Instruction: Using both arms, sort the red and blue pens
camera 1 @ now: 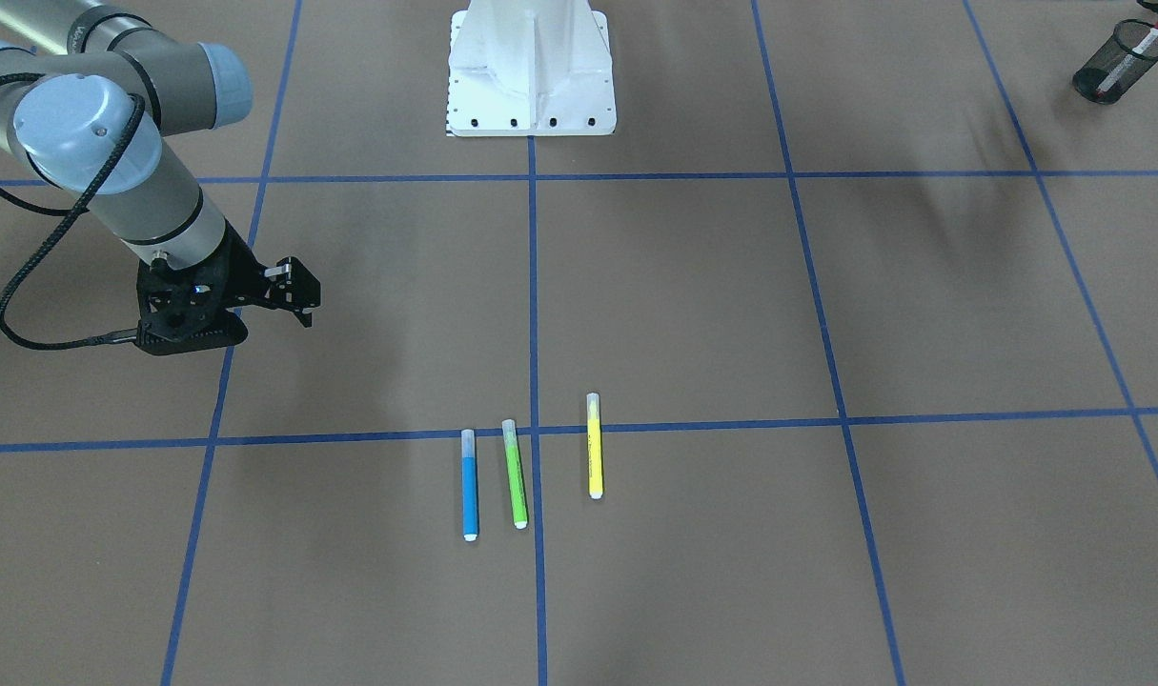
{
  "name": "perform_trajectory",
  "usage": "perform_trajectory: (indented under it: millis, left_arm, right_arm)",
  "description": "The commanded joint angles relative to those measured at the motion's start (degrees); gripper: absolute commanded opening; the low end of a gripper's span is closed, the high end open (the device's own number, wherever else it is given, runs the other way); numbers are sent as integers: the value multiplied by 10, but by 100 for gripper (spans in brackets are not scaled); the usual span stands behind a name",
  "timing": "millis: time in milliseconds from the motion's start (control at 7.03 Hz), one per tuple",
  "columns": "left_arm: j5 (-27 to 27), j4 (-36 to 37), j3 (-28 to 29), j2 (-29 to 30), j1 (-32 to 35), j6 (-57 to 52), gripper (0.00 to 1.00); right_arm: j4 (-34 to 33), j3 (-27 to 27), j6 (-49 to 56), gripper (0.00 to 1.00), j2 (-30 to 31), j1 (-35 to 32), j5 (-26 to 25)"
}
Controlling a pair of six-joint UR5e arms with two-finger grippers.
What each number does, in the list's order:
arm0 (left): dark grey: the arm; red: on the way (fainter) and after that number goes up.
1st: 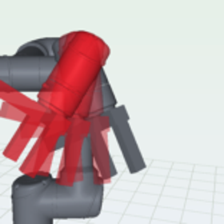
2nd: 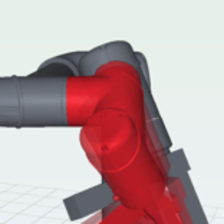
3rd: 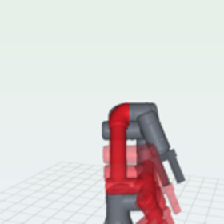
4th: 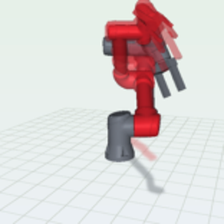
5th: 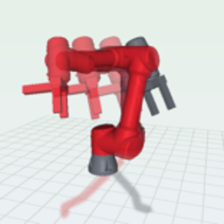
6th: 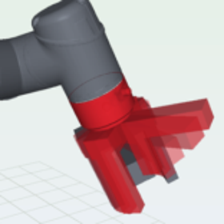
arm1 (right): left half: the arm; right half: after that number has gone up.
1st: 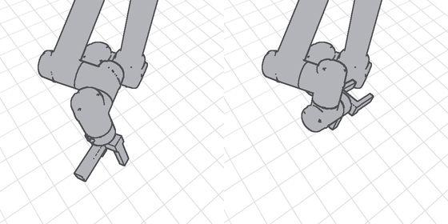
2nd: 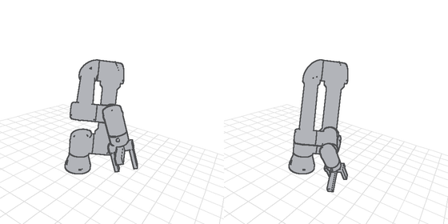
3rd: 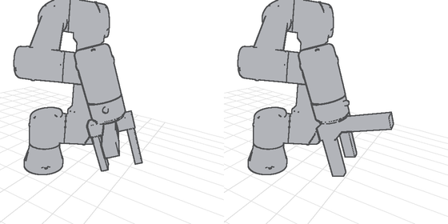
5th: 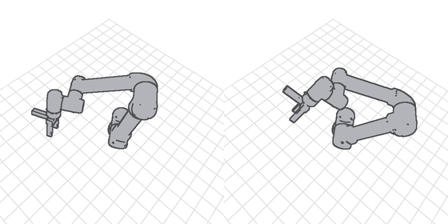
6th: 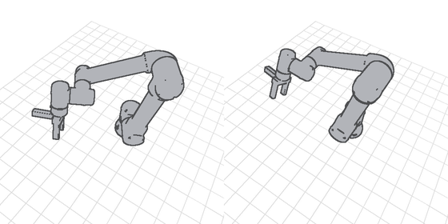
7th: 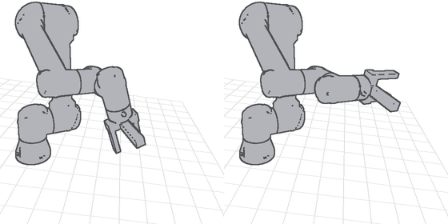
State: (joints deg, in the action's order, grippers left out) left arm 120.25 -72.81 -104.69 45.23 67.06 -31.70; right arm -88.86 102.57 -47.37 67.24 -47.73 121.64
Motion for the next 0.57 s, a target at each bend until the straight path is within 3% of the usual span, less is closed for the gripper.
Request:
perform_trajectory:
  millis: [0, 427]
  left_arm:
    - [1, 3, 0, 17, 1, -15, 100]
    - [2, 41, -47, 42, 13, -30, 100]
  right_arm:
    - [0, 1, 0, 100, 0, 0, 0]
    - [1, 1, 0, 100, -1, 0, -1]
